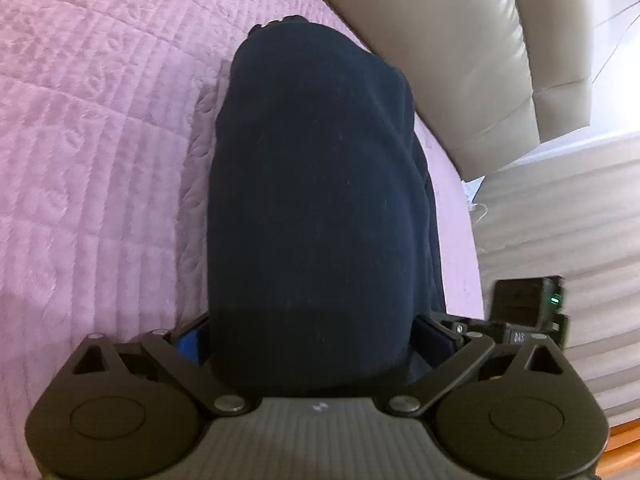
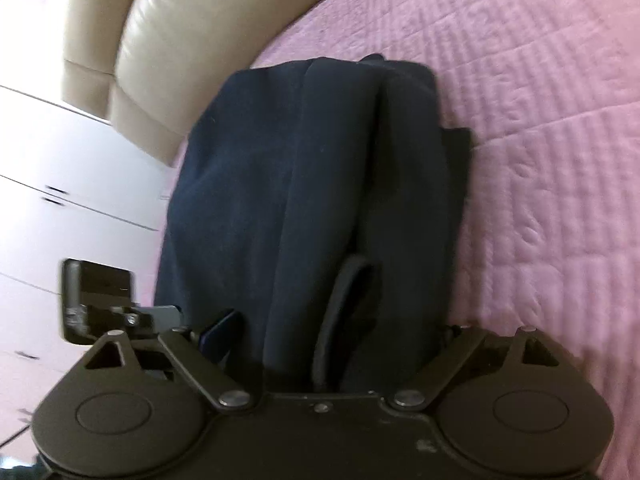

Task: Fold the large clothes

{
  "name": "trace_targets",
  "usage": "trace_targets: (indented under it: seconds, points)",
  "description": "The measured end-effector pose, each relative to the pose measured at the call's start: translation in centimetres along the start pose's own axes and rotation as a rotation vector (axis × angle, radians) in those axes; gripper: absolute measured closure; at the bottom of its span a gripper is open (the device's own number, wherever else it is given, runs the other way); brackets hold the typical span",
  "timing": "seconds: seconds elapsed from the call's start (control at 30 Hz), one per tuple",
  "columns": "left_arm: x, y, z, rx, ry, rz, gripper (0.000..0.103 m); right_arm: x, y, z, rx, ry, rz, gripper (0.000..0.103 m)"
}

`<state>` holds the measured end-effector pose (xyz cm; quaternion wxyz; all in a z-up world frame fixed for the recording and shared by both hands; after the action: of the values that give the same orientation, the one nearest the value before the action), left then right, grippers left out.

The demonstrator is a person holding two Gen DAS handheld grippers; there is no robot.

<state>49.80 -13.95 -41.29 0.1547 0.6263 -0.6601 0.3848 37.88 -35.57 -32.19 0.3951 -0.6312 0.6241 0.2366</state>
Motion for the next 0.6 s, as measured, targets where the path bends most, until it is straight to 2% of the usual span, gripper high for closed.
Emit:
trace_targets:
  seconds: [0.07, 0.13, 0.17, 0.2, 0.3, 0.4, 0.6]
  points:
    - [0.0, -0.6, 0.6, -0.002, 0.004, 0.016, 0.001, -0.2, -0.5, 0.2, -0.010, 0.003, 0.008, 0.000]
    - [0.3, -1.2, 1.1, -0.008, -0.002, 0.029, 0.003, -0.8, -0.3, 0.2, 0.017, 0.034, 0.016, 0.000]
    - [0.4, -1.5, 1.2, -0.012, -0.013, 0.040, 0.009, -1.2, 0.0, 0.3, 0.036, 0.051, 0.011, 0.009]
    - [0.6, -1.8, 1.3, -0.017, -0.027, 0.048, 0.014, -1.3, 0.1, 0.5, 0.050, 0.048, 0.021, 0.022]
    - [1.0, -1.9, 1.0, -0.016, -0.058, 0.063, 0.024, -1.2, 0.6, 0.3, 0.102, -0.008, 0.103, 0.041]
    - [1.8, -1.7, 0.3, 0.002, -0.048, 0.059, 0.029, -2.7, 1.4, -1.0, 0.146, -0.017, 0.103, 0.045]
    - [6.1, -0.7, -3.4, 0.026, -0.020, 0.135, 0.030, -7.1, 3.7, -5.1, 0.210, -0.045, 0.100, 0.045]
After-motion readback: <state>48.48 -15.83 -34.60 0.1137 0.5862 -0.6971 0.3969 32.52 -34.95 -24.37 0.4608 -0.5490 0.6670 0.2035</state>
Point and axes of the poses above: each gripper's, at about its wrist camera, not at the fingertips, and z roughly the way its jaws point, x to its right, y to its underside, the point moved 4 cm from there along z, roughly the way its jaws point, and after that the axes turned 4 degrees about z, right-handed, at the moved point
